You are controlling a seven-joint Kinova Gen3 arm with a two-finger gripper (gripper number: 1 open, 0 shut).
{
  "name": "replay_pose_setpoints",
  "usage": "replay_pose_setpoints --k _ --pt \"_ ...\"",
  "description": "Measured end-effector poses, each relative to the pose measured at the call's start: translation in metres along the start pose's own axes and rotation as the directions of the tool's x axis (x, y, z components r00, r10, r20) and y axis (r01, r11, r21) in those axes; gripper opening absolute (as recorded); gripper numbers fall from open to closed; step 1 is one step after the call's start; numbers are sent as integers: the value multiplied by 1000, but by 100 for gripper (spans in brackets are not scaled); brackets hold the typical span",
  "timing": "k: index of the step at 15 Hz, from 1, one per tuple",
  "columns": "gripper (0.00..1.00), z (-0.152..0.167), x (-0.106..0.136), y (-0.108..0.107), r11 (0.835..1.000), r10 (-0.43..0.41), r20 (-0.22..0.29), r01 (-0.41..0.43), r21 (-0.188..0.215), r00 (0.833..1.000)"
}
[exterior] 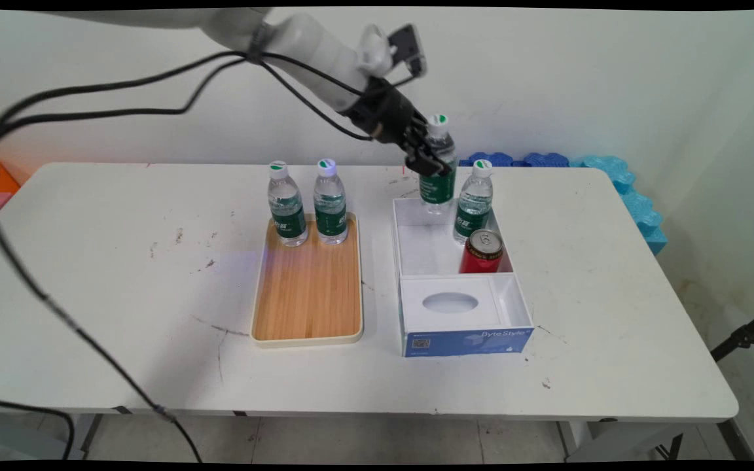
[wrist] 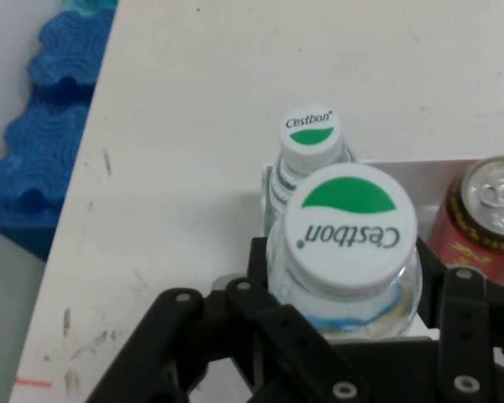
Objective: Place the picked object on the tray
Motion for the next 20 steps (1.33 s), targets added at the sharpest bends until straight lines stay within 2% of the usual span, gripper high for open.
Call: replay_pose_setpoints --k 7,12,16,20 --pt "0 -64 -33 26 1000 -24 -22 23 -11 999" --pt "0 -111 -83 54 998 -44 -3 44 -37 999" --pt "0 -126 -115 63 998 -45 16 46 -37 999" --pt "0 -126 -146 64 999 -46 36 47 -28 998"
